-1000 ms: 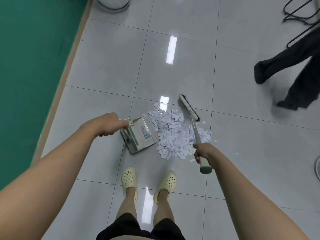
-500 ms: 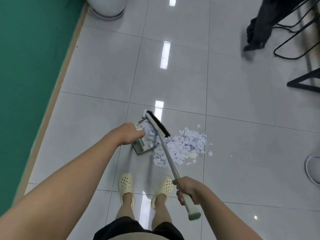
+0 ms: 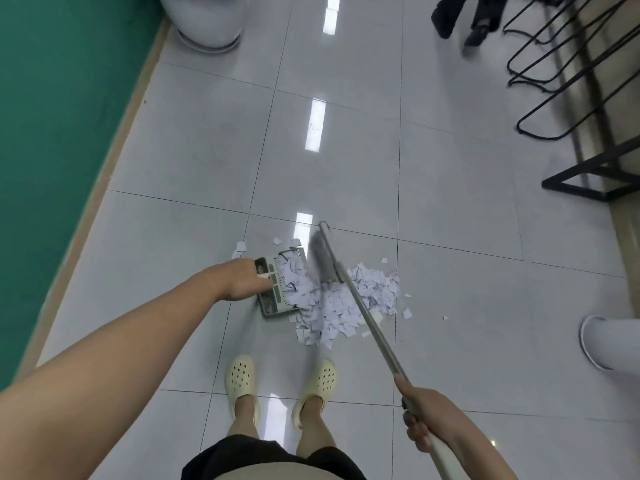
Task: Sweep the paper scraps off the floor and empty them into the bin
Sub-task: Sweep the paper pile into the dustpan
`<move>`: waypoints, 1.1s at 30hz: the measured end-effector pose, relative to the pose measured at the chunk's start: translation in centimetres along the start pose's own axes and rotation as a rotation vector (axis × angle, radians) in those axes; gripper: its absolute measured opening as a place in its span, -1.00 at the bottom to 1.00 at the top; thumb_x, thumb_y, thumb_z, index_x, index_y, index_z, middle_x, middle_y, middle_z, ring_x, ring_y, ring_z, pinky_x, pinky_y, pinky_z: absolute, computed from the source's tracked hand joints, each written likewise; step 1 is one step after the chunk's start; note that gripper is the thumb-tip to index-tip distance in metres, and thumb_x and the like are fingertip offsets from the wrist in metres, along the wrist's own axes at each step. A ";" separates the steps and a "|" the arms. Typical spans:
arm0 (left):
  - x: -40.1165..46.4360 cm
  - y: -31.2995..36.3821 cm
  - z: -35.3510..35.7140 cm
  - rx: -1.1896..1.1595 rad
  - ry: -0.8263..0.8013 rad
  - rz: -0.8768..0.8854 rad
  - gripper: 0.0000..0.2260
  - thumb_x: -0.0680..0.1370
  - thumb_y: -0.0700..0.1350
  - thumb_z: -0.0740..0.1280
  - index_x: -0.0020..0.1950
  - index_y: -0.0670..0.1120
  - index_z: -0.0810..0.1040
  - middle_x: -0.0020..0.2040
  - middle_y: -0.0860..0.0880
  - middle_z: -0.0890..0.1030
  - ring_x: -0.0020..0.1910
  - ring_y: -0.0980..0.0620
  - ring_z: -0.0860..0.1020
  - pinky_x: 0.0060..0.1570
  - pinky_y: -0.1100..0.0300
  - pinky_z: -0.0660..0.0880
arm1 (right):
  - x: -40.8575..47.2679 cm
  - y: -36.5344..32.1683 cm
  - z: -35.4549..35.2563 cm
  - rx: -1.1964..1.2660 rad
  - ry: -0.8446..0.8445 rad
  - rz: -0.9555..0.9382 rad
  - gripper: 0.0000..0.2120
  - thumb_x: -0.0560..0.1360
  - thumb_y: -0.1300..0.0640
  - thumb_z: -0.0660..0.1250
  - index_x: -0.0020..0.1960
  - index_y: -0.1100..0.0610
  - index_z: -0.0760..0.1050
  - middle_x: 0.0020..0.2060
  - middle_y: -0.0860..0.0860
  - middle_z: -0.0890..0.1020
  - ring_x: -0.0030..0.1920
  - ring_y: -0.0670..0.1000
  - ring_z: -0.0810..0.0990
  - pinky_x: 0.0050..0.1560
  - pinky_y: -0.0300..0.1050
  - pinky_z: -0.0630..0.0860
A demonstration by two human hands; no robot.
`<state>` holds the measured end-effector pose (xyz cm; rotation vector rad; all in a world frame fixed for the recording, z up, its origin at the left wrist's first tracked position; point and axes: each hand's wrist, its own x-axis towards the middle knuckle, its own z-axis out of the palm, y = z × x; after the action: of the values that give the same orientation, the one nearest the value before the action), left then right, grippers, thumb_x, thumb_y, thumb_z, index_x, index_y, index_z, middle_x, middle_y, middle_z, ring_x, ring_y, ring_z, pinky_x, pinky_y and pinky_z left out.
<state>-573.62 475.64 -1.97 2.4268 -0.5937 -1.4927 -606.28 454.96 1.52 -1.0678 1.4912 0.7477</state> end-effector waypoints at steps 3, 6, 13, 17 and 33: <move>-1.3 -0.4 1.0 0.162 -0.027 0.018 -0.75 0.59 0.07 0.27 -0.20 -0.02 0.38 -0.24 0.01 0.46 -0.33 0.07 0.38 -0.35 0.15 0.24 | -0.6 1.2 -1.0 -0.006 0.048 -0.039 -0.61 0.55 -0.09 0.34 -0.15 0.21 0.31 -0.48 0.10 0.36 -0.57 -0.01 0.25 -0.51 -0.27 0.23; -2.1 -2.2 2.2 0.290 -0.021 -0.002 -0.73 0.55 0.16 0.25 -0.18 -0.02 0.36 -0.19 0.01 0.49 -0.30 0.05 0.42 -0.32 0.13 0.28 | -0.5 2.1 -1.6 -0.022 0.087 -0.063 -0.66 0.57 -0.01 0.33 -0.15 0.22 0.32 -0.50 0.10 0.36 -0.59 0.00 0.28 -0.51 -0.26 0.25; -2.6 -1.7 6.1 0.313 -0.023 0.053 -0.69 0.54 0.20 0.25 -0.15 -0.03 0.41 -0.19 0.02 0.51 -0.28 0.04 0.47 -0.32 0.15 0.32 | 2.2 2.8 1.4 0.112 -0.012 0.098 -0.81 0.58 0.16 0.29 -0.11 0.22 0.33 -0.50 0.06 0.29 -0.60 -0.04 0.23 -0.57 -0.30 0.22; -1.9 1.2 7.7 0.304 -0.045 0.127 -0.67 0.57 0.22 0.24 -0.20 -0.02 0.39 -0.21 0.04 0.49 -0.29 0.06 0.45 -0.34 0.16 0.31 | 3.8 3.4 2.9 0.153 -0.157 0.201 -0.83 0.57 0.18 0.28 -0.10 0.19 0.30 -0.44 0.06 0.34 -0.57 -0.08 0.24 -0.60 -0.30 0.23; -2.0 -0.5 5.9 -0.019 -0.522 -0.353 -0.74 0.48 -0.08 0.36 0.08 -0.22 0.52 -0.18 -0.14 0.67 -0.25 -0.13 0.66 -0.16 0.13 0.53 | -2.8 7.3 -4.7 0.508 -0.203 0.152 -0.71 0.51 0.20 0.31 -0.32 0.20 0.28 -0.48 0.08 0.25 -0.66 -0.07 0.19 -0.69 -0.34 0.12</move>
<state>-579.55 477.05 -3.29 2.2027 -0.2347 -2.2930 -614.89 454.27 4.47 -0.4861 1.4882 0.5194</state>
